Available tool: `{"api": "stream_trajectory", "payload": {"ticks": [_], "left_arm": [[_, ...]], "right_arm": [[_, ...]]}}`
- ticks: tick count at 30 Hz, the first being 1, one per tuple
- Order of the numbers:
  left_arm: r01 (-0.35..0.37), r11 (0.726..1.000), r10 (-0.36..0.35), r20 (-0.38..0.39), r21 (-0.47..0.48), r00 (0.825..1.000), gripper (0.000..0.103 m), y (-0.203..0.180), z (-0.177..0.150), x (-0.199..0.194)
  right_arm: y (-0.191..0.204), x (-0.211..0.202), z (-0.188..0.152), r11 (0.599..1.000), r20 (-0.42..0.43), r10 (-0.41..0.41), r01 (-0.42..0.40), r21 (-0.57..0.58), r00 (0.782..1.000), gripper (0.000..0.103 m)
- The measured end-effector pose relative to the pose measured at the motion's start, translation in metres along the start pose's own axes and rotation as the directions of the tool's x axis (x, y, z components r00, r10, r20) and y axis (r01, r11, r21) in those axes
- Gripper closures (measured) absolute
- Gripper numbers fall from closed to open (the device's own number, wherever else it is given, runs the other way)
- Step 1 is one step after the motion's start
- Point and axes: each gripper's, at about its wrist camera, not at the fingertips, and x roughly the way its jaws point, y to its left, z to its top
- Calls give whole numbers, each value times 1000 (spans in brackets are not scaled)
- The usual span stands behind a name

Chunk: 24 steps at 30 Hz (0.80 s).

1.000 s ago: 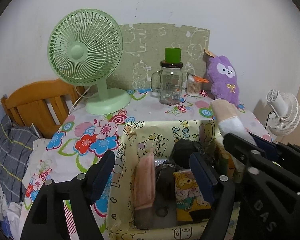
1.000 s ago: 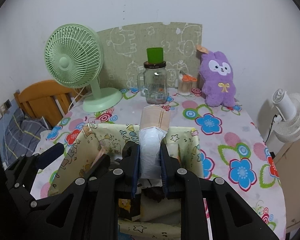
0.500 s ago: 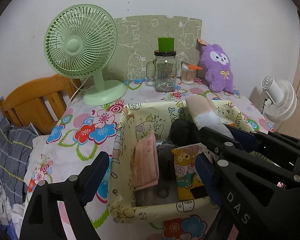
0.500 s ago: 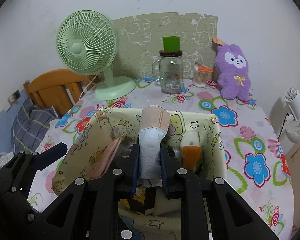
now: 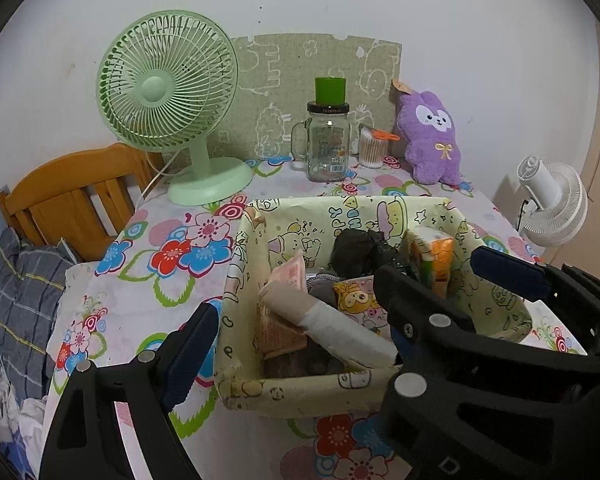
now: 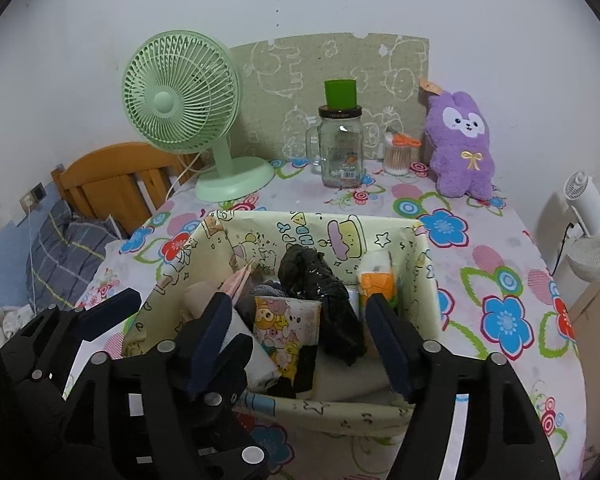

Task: Organize soft objects
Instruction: 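Withdraw both tools up and away from the box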

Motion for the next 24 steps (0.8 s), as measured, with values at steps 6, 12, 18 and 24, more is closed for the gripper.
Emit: {"api": "stream_trajectory", "payload": {"ticks": [6, 12, 18, 24], "left_arm": [[3, 1000, -3, 20, -5, 1000, 13, -5, -2, -14], [-1, 1000, 1, 52, 3, 999, 12, -12, -4, -33], [-9, 1000, 9, 89, 2, 996, 4, -17, -5, -54], [-23, 1000, 23, 131, 0, 991, 0, -19, -6, -77]], "right_arm": [[-4, -15, -3, 1000, 10, -3, 3, 8, 1000, 23], [-6, -38, -5, 999, 47, -32, 32, 10, 998, 15], [-6, -62, -8, 999, 82, -50, 50, 9, 995, 11], [-6, -88, -10, 998, 114, -63, 60, 29, 991, 8]]}}
